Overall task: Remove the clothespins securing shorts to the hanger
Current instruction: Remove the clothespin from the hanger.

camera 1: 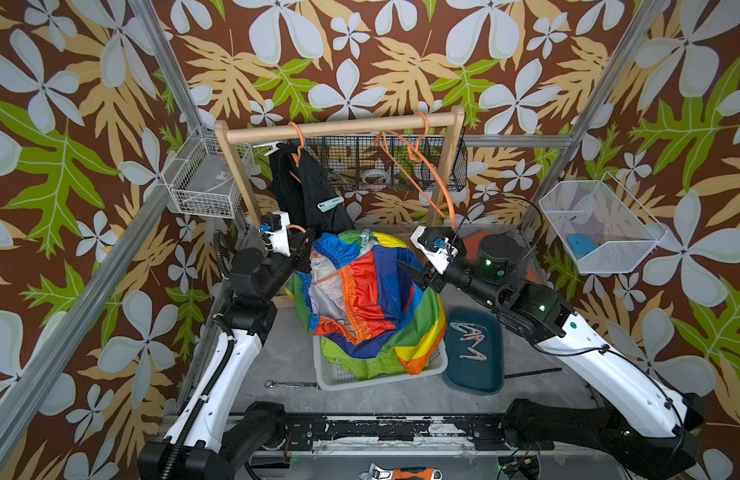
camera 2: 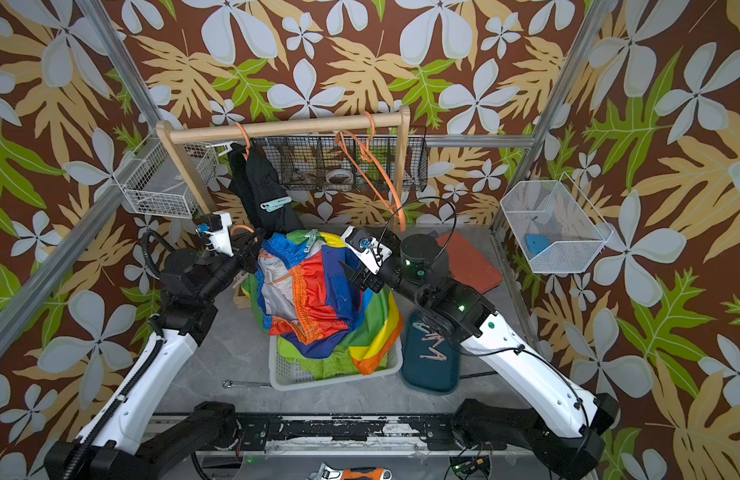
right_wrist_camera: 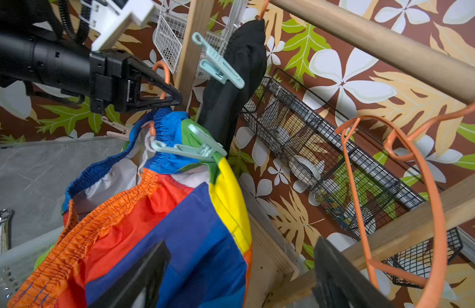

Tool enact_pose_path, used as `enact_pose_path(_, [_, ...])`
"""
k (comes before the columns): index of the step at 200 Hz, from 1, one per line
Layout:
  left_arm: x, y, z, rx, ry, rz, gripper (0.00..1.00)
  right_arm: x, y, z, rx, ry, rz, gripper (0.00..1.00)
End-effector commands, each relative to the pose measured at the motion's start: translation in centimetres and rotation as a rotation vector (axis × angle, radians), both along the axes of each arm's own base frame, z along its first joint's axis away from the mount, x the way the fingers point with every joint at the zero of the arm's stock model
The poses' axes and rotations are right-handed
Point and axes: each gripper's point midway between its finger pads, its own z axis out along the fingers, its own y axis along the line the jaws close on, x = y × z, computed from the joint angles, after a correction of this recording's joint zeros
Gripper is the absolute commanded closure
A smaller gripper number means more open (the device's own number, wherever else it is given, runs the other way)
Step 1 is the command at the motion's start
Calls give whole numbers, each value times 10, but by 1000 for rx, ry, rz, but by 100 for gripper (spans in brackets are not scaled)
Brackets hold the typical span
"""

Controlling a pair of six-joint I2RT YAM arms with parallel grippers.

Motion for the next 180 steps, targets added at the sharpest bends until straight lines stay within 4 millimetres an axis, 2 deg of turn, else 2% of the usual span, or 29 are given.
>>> enact_pose_path(1, [1, 0, 6, 9, -13, 26, 100, -3, 2, 0, -85, -101, -36, 16])
enact_pose_path(24, [5, -3, -1, 12, 18, 20, 100, -13, 24, -6, -182, -180, -22, 18])
enact_pose_path(71, [5, -12, -8, 29, 45, 6, 100, 1, 51, -3, -254, -227, -3, 21])
enact_pose_path(100, [2, -18, -7, 42, 45, -4, 100, 11, 68, -6, -290, -191, 48, 27])
enact_pose_path(145, [-2, -15, -3, 53, 31, 10, 100, 18, 82, -18, -338, -108, 111, 42])
enact_pose_path(180, [-2, -15, -3, 57, 30, 14, 100, 20, 83, -25, -365, -67, 120, 43])
